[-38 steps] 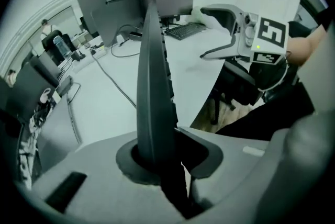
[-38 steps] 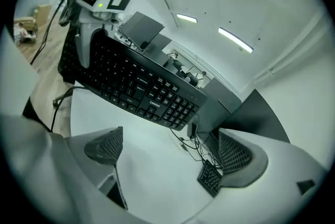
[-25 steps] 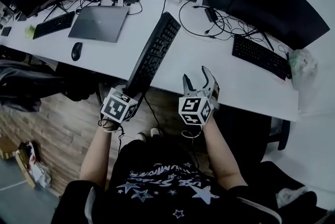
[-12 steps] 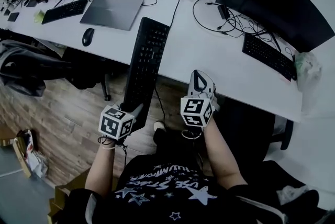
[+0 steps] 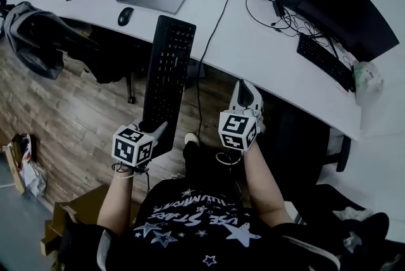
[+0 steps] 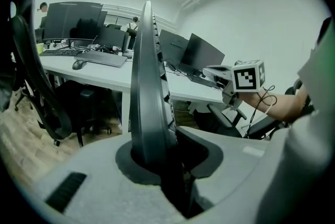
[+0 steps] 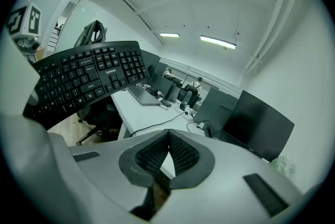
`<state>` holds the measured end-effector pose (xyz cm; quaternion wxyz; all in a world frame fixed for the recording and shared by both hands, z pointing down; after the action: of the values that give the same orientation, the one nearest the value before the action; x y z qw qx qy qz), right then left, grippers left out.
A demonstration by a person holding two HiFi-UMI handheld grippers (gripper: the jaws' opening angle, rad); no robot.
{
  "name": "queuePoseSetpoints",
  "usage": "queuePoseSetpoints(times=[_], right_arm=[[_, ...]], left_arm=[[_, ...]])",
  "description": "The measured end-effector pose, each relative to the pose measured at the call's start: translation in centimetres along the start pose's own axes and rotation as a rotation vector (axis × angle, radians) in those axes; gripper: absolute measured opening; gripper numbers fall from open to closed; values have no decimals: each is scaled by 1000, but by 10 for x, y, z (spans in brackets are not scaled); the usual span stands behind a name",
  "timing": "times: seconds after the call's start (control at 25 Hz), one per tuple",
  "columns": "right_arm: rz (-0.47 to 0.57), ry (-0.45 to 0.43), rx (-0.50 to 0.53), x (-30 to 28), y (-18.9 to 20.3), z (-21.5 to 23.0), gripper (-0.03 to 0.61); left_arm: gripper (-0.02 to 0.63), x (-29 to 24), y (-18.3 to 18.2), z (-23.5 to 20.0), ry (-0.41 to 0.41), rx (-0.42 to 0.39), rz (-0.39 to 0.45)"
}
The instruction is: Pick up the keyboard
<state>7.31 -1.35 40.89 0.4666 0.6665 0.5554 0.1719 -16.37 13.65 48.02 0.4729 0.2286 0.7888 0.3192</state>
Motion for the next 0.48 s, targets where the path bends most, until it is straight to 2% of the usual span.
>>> queuePoseSetpoints(times=[0.24,0.48], right_arm=[[12,-8,15,56,3,-19,6],[48,-34,-1,110,5,-34,6]], left_arm=[[94,41,41,24,1,18,50],[94,80,74,55,-19,-2,96]])
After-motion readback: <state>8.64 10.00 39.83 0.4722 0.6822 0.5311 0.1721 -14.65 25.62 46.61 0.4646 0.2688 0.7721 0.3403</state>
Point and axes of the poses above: the fingertips, and each gripper's own axes: x backward along the fingers, z to its right, y out of its underside, the point moved 8 cm from there along x, backward along the fingers, and after that the axes turned 1 degree about z, right-handed, at the moved point
